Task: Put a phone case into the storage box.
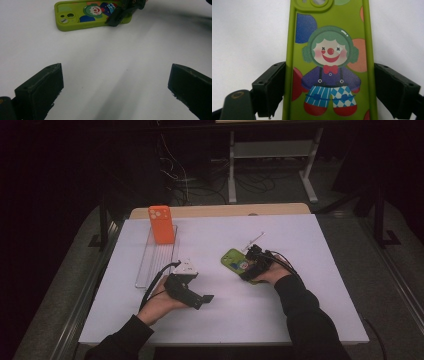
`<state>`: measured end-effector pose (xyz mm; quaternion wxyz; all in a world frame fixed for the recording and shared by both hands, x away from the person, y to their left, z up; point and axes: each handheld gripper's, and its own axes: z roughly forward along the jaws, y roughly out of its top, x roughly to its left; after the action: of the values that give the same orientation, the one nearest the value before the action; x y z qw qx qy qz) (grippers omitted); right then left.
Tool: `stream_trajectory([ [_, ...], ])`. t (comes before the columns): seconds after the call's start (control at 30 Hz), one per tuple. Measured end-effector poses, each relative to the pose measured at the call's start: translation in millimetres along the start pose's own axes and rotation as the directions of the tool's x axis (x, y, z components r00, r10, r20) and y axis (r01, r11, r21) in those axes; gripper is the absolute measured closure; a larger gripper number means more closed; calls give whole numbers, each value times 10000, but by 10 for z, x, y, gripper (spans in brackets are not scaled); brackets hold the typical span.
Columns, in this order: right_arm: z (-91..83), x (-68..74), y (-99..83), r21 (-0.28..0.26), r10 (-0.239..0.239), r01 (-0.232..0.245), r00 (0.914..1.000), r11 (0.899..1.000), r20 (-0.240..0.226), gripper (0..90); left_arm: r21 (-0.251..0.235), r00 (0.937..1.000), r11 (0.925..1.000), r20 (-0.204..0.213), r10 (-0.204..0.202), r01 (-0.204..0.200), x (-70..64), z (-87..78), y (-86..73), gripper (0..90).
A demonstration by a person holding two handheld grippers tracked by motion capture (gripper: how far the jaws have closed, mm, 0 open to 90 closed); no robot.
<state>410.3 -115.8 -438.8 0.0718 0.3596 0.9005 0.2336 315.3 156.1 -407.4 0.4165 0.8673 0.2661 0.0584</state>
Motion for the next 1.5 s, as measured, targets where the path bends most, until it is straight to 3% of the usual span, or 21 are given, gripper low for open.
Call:
stream_trajectory([
  [0.33, -30, -16, -9, -98, -57, 56, 9999, 9999, -112, 155, -50, 9999, 10000, 99, 53, -52, 4, -34, 38, 0],
  [0.53, -179, -65, -42, -551, -162, 135, 9987, 9984, -490, 154, -69, 9988, 9992, 287, 406, -404, 40, -123, 151, 0],
  [0.8, -406, -42, -99, -532, -987, 951, 9927, 9940, -694, 155, -62, 9944, 9961, 580, 878, -876, 156, -174, 321, 0],
  [0.97, -527, -3, -114, -561, -1705, 1663, 9819, 9845, -825, 155, -183, 9905, 9937, 806, 1117, -1106, 157, -193, 443, 0],
  [1.13, -622, 69, -106, -542, -2130, 2085, 9720, 9765, -991, 155, -220, 9826, 9868, 918, 1615, -1601, 150, -210, 572, 0],
  [1.23, -684, 124, -82, -519, -2493, 2448, 9616, 9682, -1149, 155, -167, 9752, 9806, 1031, 1959, -1953, 137, -208, 648, 0],
  [1.37, -742, 207, -40, -497, -3107, 3068, 9403, 9505, -1388, 155, -214, 9661, 9751, 1320, 2218, -2209, 125, -186, 715, 0],
  [1.5, -752, 284, -21, -537, -3514, 3475, 9200, 9361, -1733, 155, -213, 9517, 9649, 1604, 2617, -2617, 129, -161, 749, 0],
])
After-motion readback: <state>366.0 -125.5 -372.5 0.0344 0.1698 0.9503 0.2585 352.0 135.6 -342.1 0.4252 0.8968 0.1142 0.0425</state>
